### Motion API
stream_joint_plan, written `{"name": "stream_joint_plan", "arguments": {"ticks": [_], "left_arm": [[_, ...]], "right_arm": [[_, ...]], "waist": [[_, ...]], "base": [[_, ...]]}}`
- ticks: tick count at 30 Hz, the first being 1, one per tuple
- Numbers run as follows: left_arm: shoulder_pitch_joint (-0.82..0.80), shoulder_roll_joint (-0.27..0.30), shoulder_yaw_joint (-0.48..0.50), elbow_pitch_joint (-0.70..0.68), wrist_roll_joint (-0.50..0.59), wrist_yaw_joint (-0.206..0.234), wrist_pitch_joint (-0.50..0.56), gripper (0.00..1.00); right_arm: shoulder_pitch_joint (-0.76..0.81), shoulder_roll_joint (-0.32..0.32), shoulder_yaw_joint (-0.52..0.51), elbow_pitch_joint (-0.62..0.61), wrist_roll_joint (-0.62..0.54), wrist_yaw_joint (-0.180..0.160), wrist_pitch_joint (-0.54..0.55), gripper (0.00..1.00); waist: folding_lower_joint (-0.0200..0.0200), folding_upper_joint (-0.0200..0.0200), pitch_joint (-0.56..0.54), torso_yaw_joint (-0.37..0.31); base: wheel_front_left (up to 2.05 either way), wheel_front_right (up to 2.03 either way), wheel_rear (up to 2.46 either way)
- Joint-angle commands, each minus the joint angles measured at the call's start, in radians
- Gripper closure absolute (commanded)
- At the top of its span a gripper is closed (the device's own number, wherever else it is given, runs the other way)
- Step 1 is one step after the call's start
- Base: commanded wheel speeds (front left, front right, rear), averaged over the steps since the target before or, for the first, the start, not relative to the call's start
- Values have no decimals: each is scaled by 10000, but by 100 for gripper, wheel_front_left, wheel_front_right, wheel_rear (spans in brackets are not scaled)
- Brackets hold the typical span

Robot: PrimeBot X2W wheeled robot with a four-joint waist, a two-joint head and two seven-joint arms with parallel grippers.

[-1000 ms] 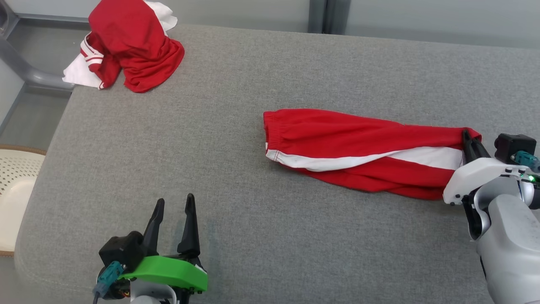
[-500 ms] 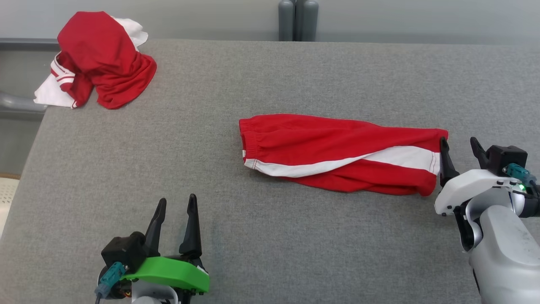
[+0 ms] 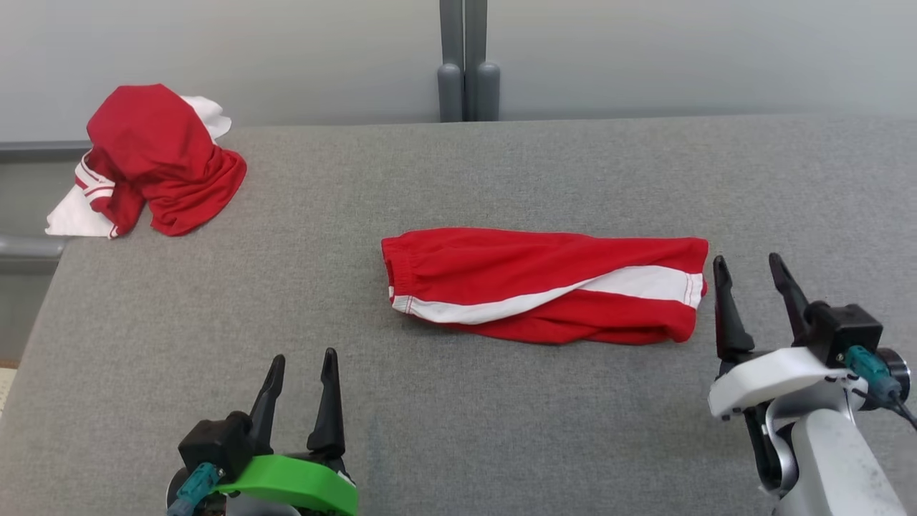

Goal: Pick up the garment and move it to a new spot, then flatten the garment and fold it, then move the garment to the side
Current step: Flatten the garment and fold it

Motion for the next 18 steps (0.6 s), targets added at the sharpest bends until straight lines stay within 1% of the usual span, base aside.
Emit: {"name": "stream_joint_plan", "arguments": {"ticks": [1,9,18], "left_arm": [[218,25,41,-9,82,52,-35,0],[640,103,372,-129,214,154,-36,0],[1071,86,699,-267,406,167,-36,0]], "right_arm": [[340,45,89,-230,-133,5,-30,0],[1438,316,541,-1250,-376,5,-31,0],[2037,355,709,-1565,162,5,-31,0]], "waist": [[0,-1,-375,-228],[0,-1,-686,-440],[0,-1,-816,-424]], "base": [[0,0,0],[0,0,0],[0,0,0]]}}
